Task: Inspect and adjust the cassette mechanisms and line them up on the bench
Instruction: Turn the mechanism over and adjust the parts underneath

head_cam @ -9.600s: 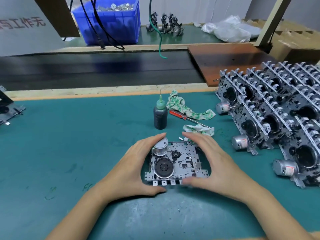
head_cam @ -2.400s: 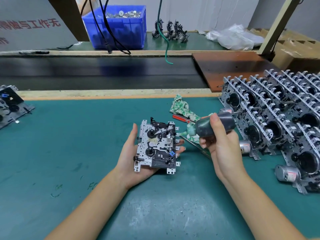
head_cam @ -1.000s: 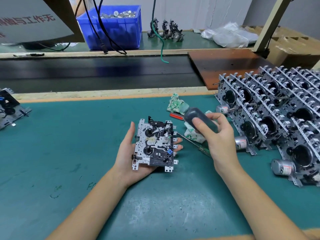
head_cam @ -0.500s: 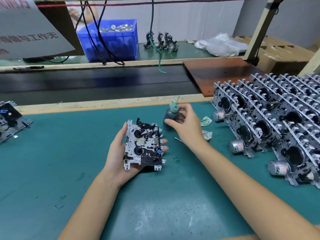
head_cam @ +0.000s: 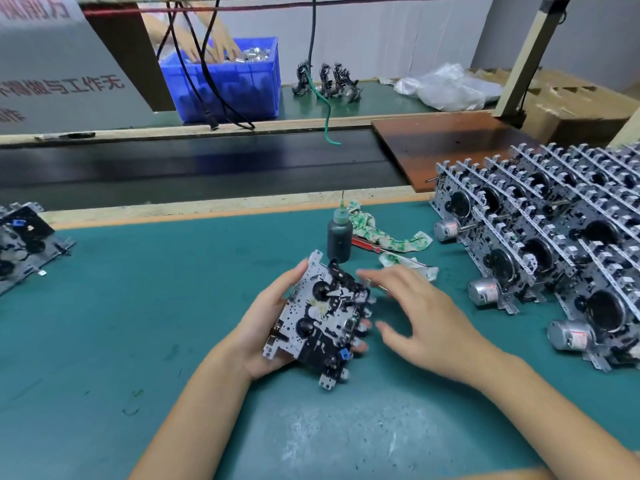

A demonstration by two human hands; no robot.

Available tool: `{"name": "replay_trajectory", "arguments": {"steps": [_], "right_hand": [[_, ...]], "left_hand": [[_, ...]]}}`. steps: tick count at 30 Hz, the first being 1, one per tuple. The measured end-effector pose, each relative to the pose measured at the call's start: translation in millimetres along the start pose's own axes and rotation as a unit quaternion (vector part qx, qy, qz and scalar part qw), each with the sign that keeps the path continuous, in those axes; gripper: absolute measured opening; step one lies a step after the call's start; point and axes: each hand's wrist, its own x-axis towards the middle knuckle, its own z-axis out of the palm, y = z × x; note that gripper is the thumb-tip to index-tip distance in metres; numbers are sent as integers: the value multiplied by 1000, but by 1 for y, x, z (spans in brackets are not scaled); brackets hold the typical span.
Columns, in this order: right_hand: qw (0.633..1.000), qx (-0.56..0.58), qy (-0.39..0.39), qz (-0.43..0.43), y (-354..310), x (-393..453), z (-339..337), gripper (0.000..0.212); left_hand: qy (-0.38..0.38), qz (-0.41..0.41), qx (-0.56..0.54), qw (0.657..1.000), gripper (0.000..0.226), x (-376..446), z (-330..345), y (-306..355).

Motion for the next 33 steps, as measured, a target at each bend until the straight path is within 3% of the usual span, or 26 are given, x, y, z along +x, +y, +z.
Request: {"name": "replay_trajectory", "arguments": {"steps": [2,4,9,11,14,15,18,20,24,28,31,33], "right_hand": [[995,-89,-14,-47,4,-12,-6,56],[987,-141,23,-75,5,-19,-10,58],[974,-178,33,-135,11,-20,-9,49],[973,-173,31,-150,12,-20,-6,40],[980,-140,17,-141,15,-26,-5,49],[984,-120,13,-134,16,-28,-4,55],[990,-59,15,-124,16,-31,-4,60],[993,-35,17,-110,16,-31,-3,58],[997,-31,25,-72,18,-33,-4,54],[998,-5,20,-57,19,-34,-4,57],[998,-1,7,-68,19,-36,-5,58],[997,-15,0,-71,19,-36,-5,55]], "left_hand": [[2,-11,42,999,49,-1,3,-2],[21,-14,85,996,46,-2,7,-3],[36,-47,204,977,43,-10,17,-3],[51,-64,238,968,57,-10,15,-4],[81,-50,318,943,84,-8,9,-3],[90,-59,323,940,93,-8,10,-2],[81,-85,296,948,78,-7,9,2],[82,-58,263,960,76,-4,8,2],[123,-3,283,951,69,3,-1,-7],[93,18,325,941,84,2,2,-7],[64,5,322,945,70,0,3,-6],[51,-7,330,943,73,-1,0,-4]]}}
